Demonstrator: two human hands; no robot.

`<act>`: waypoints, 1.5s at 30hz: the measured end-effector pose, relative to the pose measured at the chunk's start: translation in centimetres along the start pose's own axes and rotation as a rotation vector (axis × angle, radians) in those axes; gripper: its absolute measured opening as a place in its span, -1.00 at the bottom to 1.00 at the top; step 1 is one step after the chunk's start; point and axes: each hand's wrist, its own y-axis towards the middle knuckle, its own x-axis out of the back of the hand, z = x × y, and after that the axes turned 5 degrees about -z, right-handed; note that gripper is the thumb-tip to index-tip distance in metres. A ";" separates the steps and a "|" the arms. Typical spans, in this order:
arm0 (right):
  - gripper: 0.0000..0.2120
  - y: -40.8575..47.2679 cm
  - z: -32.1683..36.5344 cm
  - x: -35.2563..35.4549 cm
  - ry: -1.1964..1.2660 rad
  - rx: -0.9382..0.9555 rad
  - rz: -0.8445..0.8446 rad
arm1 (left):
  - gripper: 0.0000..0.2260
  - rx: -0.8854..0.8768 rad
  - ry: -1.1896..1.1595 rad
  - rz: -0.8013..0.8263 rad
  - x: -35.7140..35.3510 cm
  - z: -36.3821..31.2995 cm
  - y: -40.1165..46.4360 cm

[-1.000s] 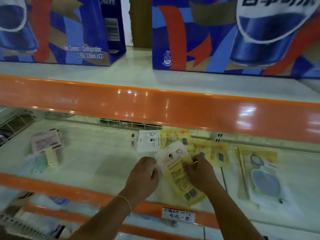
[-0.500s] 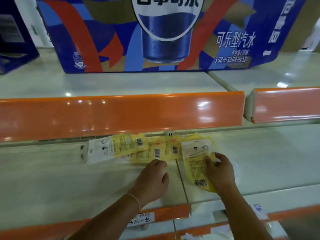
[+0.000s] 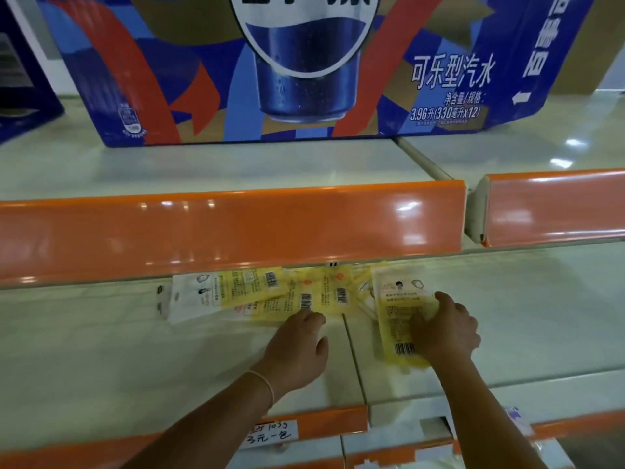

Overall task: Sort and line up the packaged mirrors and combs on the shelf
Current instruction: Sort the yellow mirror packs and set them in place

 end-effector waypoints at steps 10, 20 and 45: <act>-0.56 -3.4 5.8 -3.8 0.068 0.298 0.026 | -0.66 0.138 0.070 -0.088 1.9 4.0 -1.5; -0.65 -8.3 13.4 -9.6 0.199 0.648 0.288 | -0.67 0.340 0.066 -0.187 5.9 9.4 -5.0; -0.83 -14.7 17.7 -10.2 0.169 0.517 0.128 | -0.82 0.866 -0.937 -0.033 10.3 15.2 -7.1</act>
